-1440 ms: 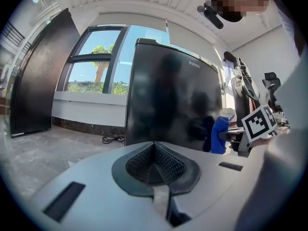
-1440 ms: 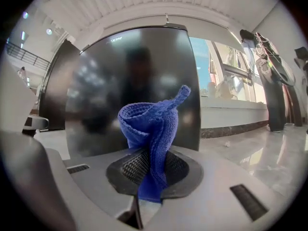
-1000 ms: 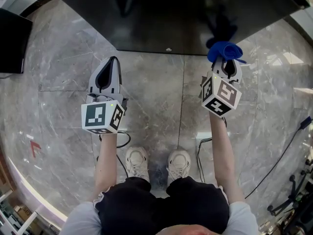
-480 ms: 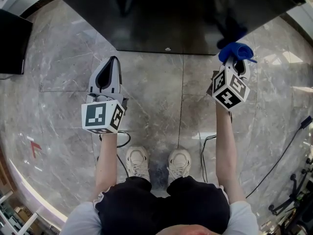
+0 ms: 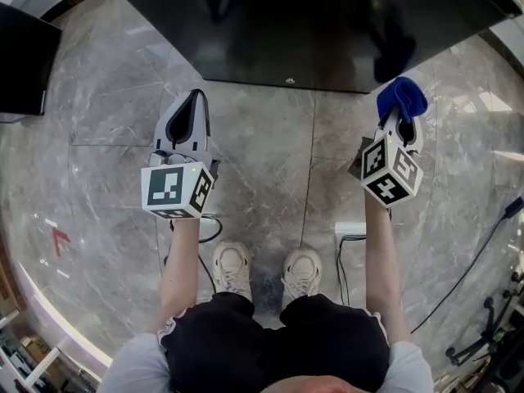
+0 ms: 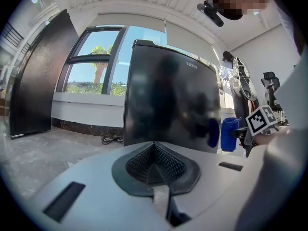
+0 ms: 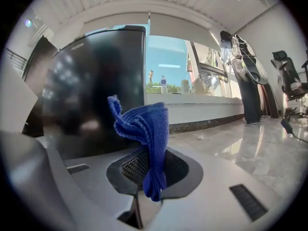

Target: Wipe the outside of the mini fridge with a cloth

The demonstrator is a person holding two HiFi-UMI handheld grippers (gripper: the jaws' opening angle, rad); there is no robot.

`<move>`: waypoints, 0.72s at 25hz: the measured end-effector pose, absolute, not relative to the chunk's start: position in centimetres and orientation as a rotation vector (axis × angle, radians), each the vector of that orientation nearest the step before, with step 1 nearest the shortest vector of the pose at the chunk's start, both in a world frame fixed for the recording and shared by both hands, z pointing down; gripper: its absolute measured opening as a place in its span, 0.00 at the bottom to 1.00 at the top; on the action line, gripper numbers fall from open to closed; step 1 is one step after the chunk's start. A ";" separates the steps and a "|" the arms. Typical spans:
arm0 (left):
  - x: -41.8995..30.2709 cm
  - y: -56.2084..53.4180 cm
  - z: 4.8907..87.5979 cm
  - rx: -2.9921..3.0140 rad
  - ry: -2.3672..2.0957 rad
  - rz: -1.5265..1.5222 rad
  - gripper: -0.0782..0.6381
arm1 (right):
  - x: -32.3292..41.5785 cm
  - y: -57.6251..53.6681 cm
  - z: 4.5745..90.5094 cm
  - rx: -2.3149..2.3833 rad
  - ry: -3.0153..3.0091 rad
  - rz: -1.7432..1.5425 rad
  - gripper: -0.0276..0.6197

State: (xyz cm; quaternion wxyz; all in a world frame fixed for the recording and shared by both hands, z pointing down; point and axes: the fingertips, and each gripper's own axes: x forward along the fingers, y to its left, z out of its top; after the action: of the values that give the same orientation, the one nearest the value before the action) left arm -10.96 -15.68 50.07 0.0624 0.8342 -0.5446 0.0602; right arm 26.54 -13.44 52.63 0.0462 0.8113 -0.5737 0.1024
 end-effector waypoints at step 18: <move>-17.6 -15.4 52.3 2.415 -1.713 0.155 0.12 | -5.0 -16.0 55.5 1.682 -2.495 0.240 0.15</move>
State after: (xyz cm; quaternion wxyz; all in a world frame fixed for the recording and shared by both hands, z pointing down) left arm -17.65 -15.43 52.26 0.0882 0.8113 -0.5756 0.0521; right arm -5.01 -15.96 55.52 0.0612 0.5562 -0.8250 0.0794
